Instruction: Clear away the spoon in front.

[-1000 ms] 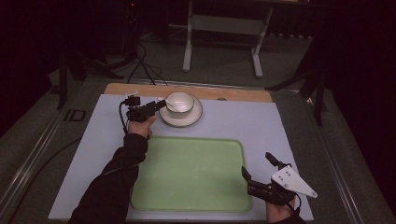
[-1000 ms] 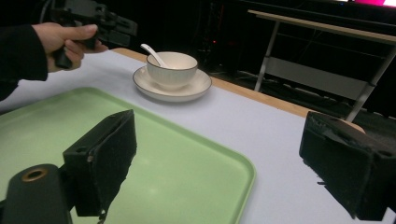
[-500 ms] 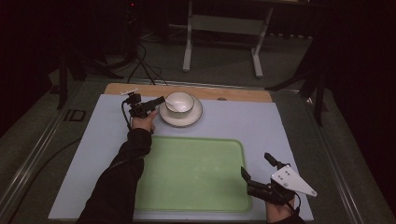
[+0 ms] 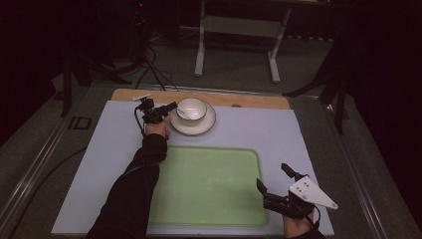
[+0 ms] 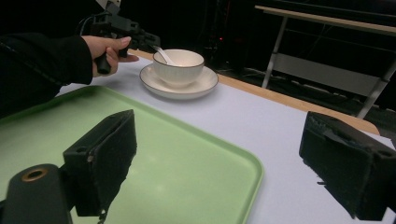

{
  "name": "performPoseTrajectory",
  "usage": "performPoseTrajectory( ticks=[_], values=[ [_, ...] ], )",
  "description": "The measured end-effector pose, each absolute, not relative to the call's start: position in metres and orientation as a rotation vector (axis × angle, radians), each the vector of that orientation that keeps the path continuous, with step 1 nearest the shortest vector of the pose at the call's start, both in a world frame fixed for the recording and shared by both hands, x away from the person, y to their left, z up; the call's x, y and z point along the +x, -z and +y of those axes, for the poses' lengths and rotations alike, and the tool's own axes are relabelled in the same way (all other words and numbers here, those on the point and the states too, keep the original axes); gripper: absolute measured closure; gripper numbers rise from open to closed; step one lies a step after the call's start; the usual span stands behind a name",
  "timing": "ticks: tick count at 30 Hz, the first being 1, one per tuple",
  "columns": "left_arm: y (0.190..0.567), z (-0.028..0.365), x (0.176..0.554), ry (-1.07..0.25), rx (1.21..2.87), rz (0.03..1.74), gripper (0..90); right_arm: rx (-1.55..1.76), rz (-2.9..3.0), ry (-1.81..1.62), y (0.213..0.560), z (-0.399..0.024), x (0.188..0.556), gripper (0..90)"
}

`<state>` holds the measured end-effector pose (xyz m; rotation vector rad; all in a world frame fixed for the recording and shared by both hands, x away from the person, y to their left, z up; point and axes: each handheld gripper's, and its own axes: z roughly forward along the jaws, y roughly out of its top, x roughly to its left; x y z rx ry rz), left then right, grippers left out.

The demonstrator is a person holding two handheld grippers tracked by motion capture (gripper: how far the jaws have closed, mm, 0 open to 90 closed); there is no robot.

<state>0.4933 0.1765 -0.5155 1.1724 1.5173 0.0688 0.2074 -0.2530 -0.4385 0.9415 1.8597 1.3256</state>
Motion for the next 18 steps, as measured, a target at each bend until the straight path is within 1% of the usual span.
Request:
performPoseTrajectory(
  ticks=[5,10,13,18],
  values=[
    [0.517,0.177,0.495,-0.057,1.147,1.504,75.7,0.941,1.858,-1.325,0.438,-0.253,0.207,10.9],
    [0.508,0.174,0.493,-0.052,1.114,1.462,83.1,0.941,1.86,-1.323,0.439,-0.253,0.207,10.9],
    [0.501,0.17,0.491,-0.086,1.143,1.431,85.2,0.945,1.861,-1.326,0.439,-0.253,0.208,10.9],
    [0.497,0.165,0.488,-0.123,1.191,1.398,85.7,0.939,1.86,-1.324,0.438,-0.253,0.207,10.9]
  ],
)
